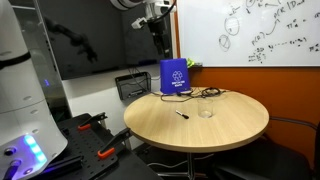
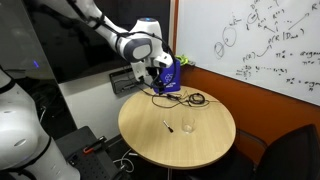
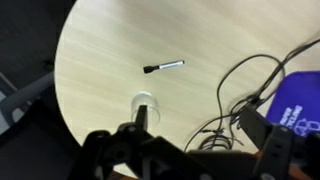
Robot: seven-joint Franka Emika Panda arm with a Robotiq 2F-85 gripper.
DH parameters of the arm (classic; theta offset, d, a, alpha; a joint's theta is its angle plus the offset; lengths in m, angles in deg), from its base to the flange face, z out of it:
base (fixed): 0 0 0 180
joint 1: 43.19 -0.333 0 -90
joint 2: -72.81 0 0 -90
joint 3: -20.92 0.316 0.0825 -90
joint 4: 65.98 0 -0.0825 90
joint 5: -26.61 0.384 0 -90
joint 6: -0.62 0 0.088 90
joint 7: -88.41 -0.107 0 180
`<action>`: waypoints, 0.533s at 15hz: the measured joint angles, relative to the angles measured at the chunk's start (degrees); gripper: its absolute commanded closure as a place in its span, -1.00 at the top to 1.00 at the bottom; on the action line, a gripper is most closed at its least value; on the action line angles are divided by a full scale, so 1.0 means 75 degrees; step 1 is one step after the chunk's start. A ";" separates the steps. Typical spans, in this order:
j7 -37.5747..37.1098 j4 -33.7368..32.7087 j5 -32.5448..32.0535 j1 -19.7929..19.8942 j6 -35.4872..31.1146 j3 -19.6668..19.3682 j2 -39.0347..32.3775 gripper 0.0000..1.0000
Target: Move the glass cup downwards
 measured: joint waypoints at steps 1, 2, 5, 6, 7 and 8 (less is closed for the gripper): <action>-0.0326 -0.0393 -0.0051 0.0104 -0.0247 -0.0033 -0.0683 1.00; -0.0663 -0.0801 -0.0105 0.0177 -0.0433 -0.0094 -0.1360 1.00; -0.1756 -0.2060 -0.0208 0.0123 -0.0617 -0.0487 -0.3171 1.00; -0.2117 -0.2450 -0.0206 0.0039 -0.0617 -0.0654 -0.3659 1.00; -0.2463 -0.2806 -0.0185 -0.0060 -0.0614 -0.0825 -0.4087 1.00; -0.2784 -0.3124 -0.0098 -0.0158 -0.0585 -0.0977 -0.4457 1.00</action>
